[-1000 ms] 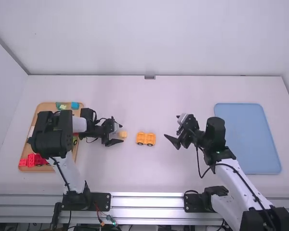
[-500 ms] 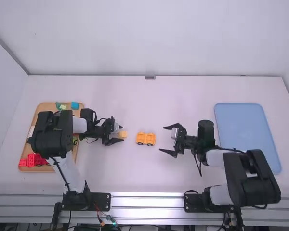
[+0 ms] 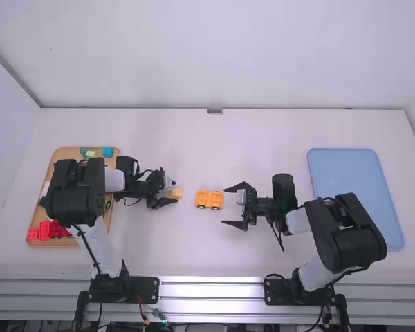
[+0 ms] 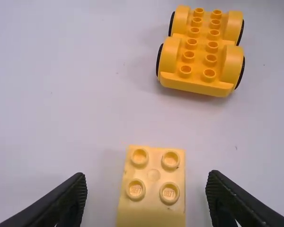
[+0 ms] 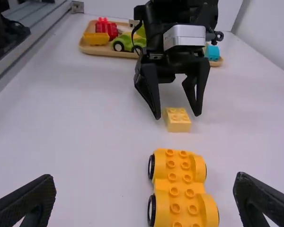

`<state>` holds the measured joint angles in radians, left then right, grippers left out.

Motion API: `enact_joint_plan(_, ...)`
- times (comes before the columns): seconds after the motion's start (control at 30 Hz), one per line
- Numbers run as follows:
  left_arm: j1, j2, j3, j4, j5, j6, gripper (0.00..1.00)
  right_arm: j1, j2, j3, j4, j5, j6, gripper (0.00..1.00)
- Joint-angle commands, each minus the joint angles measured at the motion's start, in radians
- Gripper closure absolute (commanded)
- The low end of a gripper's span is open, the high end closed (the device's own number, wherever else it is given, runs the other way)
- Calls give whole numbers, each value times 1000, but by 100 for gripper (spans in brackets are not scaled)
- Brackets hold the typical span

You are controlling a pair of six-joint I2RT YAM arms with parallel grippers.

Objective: Assemble lego blocks to make yellow taxi

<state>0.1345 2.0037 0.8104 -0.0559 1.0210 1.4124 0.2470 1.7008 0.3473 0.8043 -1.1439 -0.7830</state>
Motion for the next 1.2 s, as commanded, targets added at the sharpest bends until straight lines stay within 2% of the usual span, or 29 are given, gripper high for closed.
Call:
enact_joint_plan(0.0,-3,45,-8,10,34,-10,32,23,6,12,-2,64,0,1)
enact_joint_plan(0.13,7,58,6,5,40,-10,32,44,6,13,-3,93,0,1)
enact_joint_plan(0.27,-5,58,9,13,34,-8,51,47,7,13,0,98,1,1)
enact_joint_plan(0.37,-5,58,9,13,34,-3,61,38,6,13,0,98,0,1)
enact_joint_plan(0.5,0,58,2,42,34,-2,68,25,7,12,-8,98,1,1)
enact_joint_plan(0.67,-5,26,2,3,37,-10,85,23,7,13,-37,145,0,1)
enact_joint_plan(0.9,-23,-58,2,-91,40,-6,90,63,27,14,-31,217,0,1)
enact_joint_plan(1.17,-113,-121,2,-127,44,-3,93,100,218,147,-23,254,0,1)
